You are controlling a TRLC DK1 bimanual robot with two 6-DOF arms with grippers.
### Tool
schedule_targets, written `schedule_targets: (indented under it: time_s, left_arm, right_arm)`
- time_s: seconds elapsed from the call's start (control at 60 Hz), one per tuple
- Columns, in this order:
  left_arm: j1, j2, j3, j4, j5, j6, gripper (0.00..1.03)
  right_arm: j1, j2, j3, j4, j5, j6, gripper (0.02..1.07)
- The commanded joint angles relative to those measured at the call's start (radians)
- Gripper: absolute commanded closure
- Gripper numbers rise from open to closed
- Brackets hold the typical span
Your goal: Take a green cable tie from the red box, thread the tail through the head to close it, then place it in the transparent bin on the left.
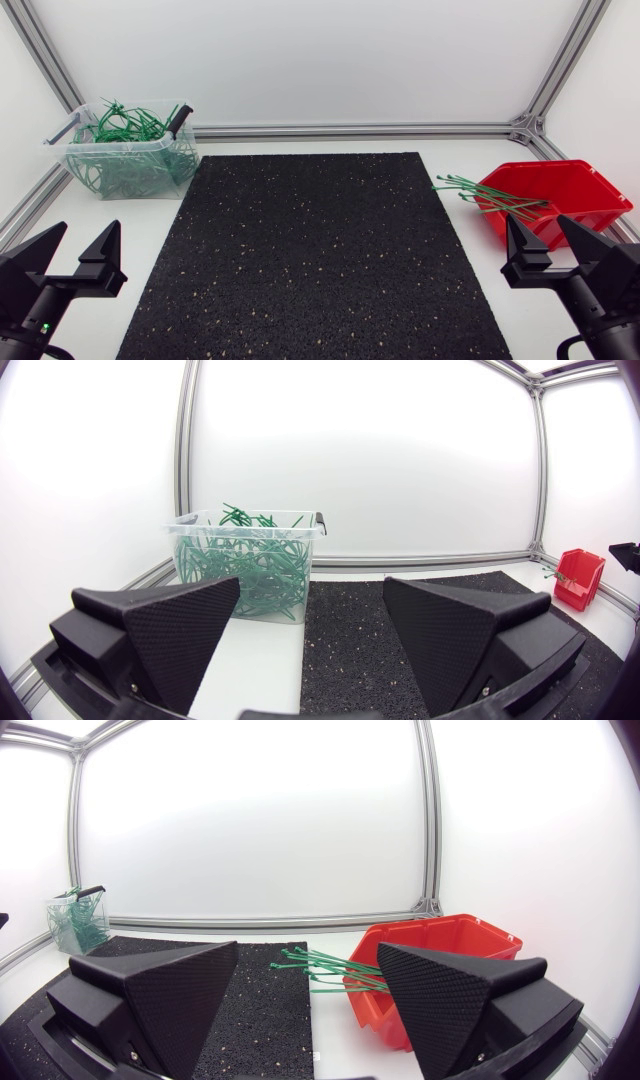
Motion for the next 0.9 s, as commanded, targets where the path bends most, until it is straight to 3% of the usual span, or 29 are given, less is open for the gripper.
schedule_targets:
  time_s: [0.0, 0.583, 0.733, 0.883]
  left_arm:
    - [-0.006, -0.006, -0.039, -0.019, -0.003, -0.021, 0.03]
    - [-0.003, -0.006, -0.039, -0.019, -0.005, -0.021, 0.03]
    - [-0.001, -0.006, -0.041, -0.019, -0.005, -0.021, 0.03]
    - [0.0, -0.006, -0.041, -0.016, -0.003, -0.021, 0.03]
  right_arm:
    - [0.008, -0.011, -0.018, -0.007, -0.005, 0.013, 0.06]
    - [0.009, -0.011, 0.027, 0.019, -0.02, -0.025, 0.06]
    - [0.012, 0.023, 0.111, 0.011, -0.031, -0.025, 0.06]
    - [0.003, 0.185, 0.246, 0.008, -0.037, -0.024, 0.06]
